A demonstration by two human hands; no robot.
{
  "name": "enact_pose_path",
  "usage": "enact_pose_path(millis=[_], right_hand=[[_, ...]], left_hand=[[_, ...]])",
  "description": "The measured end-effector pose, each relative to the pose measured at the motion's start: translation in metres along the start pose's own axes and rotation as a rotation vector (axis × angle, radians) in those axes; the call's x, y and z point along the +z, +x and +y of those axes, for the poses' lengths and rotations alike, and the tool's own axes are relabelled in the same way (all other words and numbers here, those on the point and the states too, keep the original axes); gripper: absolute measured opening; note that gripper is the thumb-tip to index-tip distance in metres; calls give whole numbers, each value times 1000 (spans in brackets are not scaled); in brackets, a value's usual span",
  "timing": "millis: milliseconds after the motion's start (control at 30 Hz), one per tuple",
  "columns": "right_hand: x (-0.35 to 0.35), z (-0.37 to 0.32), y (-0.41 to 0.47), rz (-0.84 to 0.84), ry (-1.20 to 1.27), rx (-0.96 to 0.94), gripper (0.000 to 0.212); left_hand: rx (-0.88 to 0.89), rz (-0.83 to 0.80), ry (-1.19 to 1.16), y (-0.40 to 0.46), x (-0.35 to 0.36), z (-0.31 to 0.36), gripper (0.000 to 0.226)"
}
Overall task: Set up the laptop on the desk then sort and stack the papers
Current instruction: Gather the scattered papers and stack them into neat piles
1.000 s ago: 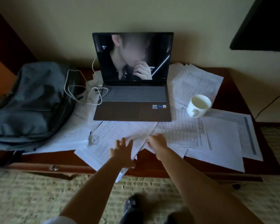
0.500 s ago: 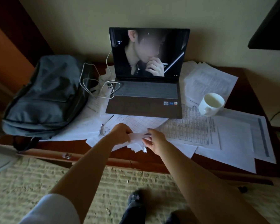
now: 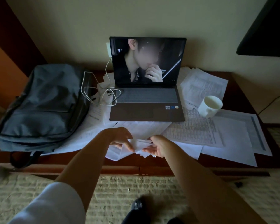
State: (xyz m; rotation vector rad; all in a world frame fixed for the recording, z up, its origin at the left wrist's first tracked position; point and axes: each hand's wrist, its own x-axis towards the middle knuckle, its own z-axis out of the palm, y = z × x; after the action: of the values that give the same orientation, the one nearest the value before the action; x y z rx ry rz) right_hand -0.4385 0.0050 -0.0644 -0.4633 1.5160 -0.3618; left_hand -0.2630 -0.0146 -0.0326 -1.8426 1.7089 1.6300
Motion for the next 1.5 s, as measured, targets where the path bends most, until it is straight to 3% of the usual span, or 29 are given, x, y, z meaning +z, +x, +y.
enact_pose_path(millis=[67, 200, 433, 500, 567, 633, 700, 767, 867, 933, 1033, 1167, 1300, 1400, 1500], right_hand=[[-5, 2, -6, 9, 16, 0, 21], [-21, 12, -16, 16, 47, -6, 14], [-34, 68, -26, -85, 10, 13, 11], [-38, 83, -27, -53, 13, -33, 12], [-45, 95, -28, -44, -1, -14, 10], [-54, 103, -34, -93, 21, 30, 17], [-63, 107, -40, -125, 10, 28, 32], [-69, 104, -53, -160, 14, -33, 30], [-72, 92, -73, -207, 2, -136, 22], [-69, 84, -77, -131, -131, -227, 23], [-58, 67, -77, -17, -201, -392, 31], [-41, 40, -76, 114, -40, -558, 24], [-27, 18, -64, 354, 68, -667, 16], [-17, 11, -38, 501, -50, -663, 20], [-11, 14, -12, 655, -199, -599, 17]], left_hand=[[25, -23, 22, -1, 12, 4, 47], [51, 15, 38, -6, 39, 8, 48], [-60, -123, -50, -35, 83, 5, 49], [-20, -60, -194, -40, 95, 2, 37], [6, 126, -331, -43, 103, -3, 33], [-68, 428, -168, -44, 103, -17, 32], [-180, 596, 50, -48, 106, -30, 29], [-284, 547, -77, -56, 107, -40, 37], [-340, 477, -368, -67, 100, -45, 27], [-271, 545, -536, -68, 88, -45, 21], [-6, 668, -705, -73, 66, -43, 18], [207, 633, -888, -78, 27, -31, 36], [217, 625, -899, -66, -4, -26, 41], [139, 650, -935, -42, -12, -32, 21], [44, 714, -898, -12, -14, -45, 18]])
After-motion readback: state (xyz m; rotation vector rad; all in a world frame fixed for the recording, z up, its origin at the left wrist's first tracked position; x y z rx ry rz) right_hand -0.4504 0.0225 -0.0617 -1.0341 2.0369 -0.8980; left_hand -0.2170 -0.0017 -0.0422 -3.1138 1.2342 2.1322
